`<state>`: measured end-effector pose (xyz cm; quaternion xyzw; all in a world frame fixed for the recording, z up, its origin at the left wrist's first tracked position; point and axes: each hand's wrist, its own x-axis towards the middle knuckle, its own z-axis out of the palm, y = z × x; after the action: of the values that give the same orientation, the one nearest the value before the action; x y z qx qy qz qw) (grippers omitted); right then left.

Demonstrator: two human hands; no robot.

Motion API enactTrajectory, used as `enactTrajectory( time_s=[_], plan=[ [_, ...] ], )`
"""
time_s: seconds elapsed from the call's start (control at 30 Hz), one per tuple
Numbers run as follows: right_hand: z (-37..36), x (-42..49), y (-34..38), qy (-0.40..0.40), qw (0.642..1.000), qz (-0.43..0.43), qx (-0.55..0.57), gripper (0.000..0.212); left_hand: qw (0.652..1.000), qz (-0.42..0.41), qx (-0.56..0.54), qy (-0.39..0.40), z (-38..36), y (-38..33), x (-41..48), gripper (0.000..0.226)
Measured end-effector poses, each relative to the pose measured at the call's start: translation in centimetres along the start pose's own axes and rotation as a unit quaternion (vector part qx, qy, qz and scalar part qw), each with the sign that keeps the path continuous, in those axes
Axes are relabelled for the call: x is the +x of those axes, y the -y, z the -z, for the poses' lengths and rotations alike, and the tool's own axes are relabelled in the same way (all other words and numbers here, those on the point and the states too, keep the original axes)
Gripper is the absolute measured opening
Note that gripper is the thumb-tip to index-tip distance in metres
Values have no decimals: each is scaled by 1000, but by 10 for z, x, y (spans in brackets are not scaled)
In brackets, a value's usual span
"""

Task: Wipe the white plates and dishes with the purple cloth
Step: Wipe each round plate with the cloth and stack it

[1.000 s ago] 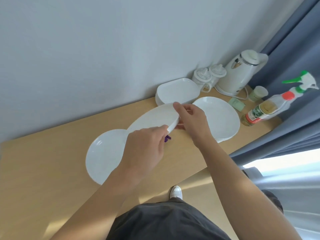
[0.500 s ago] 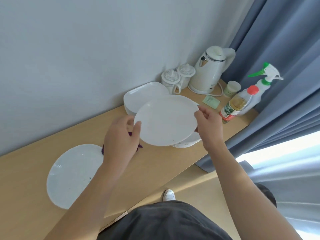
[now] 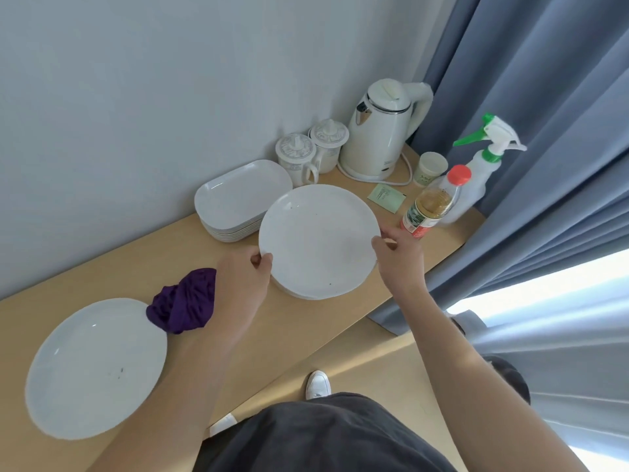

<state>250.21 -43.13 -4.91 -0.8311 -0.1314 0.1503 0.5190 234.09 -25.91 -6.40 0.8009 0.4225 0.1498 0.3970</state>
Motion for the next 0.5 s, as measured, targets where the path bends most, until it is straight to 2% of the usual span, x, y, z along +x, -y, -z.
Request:
enactTrajectory(
  time_s=[0.23, 0.5],
  plan=[
    [-11, 20, -31, 29, 997, 11, -73, 33, 997, -19, 73, -25, -13, 1, 7, 35],
    [-17, 26, -40, 26, 989, 28, -144, 39, 993, -11, 109, -33, -18, 5, 12, 37]
  ],
)
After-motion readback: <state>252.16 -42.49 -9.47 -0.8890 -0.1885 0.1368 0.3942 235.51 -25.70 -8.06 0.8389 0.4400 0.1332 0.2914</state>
